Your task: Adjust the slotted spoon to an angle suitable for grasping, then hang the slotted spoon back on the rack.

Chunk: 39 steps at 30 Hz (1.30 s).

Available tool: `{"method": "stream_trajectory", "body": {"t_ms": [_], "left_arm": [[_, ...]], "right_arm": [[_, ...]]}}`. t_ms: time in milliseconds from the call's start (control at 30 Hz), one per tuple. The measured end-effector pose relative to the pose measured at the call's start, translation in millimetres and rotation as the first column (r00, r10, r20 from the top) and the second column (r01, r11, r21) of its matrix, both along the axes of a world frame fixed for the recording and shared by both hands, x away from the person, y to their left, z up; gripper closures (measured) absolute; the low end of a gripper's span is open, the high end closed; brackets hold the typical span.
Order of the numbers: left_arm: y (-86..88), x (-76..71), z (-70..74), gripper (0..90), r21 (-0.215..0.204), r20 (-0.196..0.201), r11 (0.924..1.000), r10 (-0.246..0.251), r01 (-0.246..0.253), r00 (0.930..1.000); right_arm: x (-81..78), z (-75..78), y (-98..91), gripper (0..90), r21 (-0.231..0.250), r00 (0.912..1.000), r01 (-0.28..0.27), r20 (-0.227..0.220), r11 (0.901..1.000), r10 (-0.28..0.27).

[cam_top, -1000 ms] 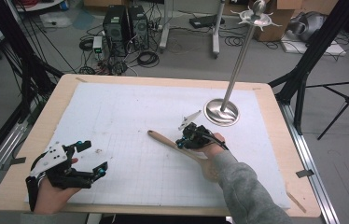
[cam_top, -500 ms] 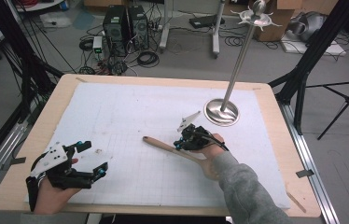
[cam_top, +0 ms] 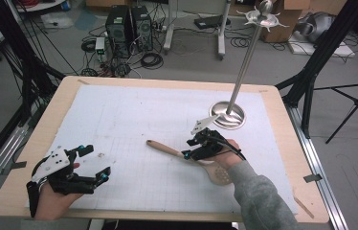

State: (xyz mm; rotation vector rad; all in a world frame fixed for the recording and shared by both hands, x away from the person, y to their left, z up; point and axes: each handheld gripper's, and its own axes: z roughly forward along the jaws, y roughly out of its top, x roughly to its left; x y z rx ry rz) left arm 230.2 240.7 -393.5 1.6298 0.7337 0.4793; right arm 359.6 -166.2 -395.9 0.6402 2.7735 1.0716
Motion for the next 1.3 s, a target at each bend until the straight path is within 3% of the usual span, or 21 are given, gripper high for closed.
{"method": "stream_trajectory", "body": {"t_ms": [233,433,900,1300], "left_arm": [[-1.5,4.1,-1.1,2.4,-0.001,-0.003,0.9999,-0.01,0.01,0.9999],[-3.2,5.9,-0.3,2.4,-0.002,-0.001,0.9998,-0.019,0.019,0.9998],[-2.3,4.4,-0.9,2.4,-0.003,-0.003,0.9999,-0.014,0.014,0.9999],[-2.8,4.5,-2.1,2.4,-0.001,-0.008,0.9998,-0.018,0.018,0.9998]], "right_arm": [[-10.8,5.5,-9.1,28.8,0.025,1.0,-0.008,0.0,0.9997,0.008],[-18.2,9.0,-18.6,14.1,0.051,0.9995,0.031,-0.001,0.9982,-0.031],[-21.3,8.0,-34.7,14.1,0.057,0.9997,0.021,-0.012,0.9981,-0.02],[-16.3,1.8,-35.5,14.1,0.02,0.9985,0.03,-0.046,0.9994,-0.029]]}}
